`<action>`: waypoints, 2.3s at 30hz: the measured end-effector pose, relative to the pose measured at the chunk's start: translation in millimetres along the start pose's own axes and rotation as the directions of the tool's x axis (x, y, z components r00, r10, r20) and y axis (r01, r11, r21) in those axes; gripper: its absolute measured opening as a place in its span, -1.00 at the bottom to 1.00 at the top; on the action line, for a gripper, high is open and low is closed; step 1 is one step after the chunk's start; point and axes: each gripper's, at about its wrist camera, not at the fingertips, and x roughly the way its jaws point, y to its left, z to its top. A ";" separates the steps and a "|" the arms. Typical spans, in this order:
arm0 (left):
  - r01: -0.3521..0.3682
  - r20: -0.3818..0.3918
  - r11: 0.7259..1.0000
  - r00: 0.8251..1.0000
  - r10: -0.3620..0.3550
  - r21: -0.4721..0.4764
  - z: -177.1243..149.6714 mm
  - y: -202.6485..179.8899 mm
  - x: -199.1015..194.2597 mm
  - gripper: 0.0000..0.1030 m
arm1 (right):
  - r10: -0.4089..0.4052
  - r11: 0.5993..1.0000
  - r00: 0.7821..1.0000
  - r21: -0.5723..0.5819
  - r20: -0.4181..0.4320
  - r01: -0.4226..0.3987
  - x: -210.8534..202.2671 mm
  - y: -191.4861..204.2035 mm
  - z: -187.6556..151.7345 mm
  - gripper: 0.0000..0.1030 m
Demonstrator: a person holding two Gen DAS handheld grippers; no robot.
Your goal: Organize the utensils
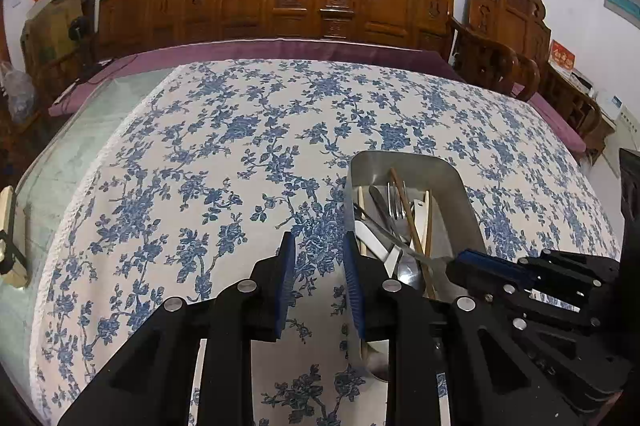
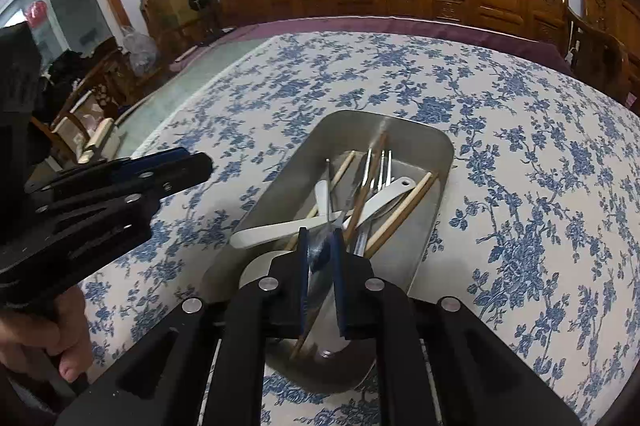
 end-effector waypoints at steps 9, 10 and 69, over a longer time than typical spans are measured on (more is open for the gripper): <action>-0.026 0.033 0.999 0.999 0.024 0.036 -9.7 -13.6 -24.8 -0.34 | -0.028 1.000 0.998 -0.003 0.059 0.028 -49.7 -6.3 -16.7 -0.63; -0.027 0.038 0.999 0.999 0.026 0.042 -11.2 -16.7 -29.3 -0.33 | -0.032 0.999 0.997 -0.002 0.068 0.032 -57.4 -7.7 -19.6 -0.63; 0.033 0.386 0.992 0.919 -0.078 0.123 -68.6 -135.2 -308.0 0.85 | -0.324 0.945 0.776 0.151 0.541 0.290 -397.3 8.7 -120.9 0.95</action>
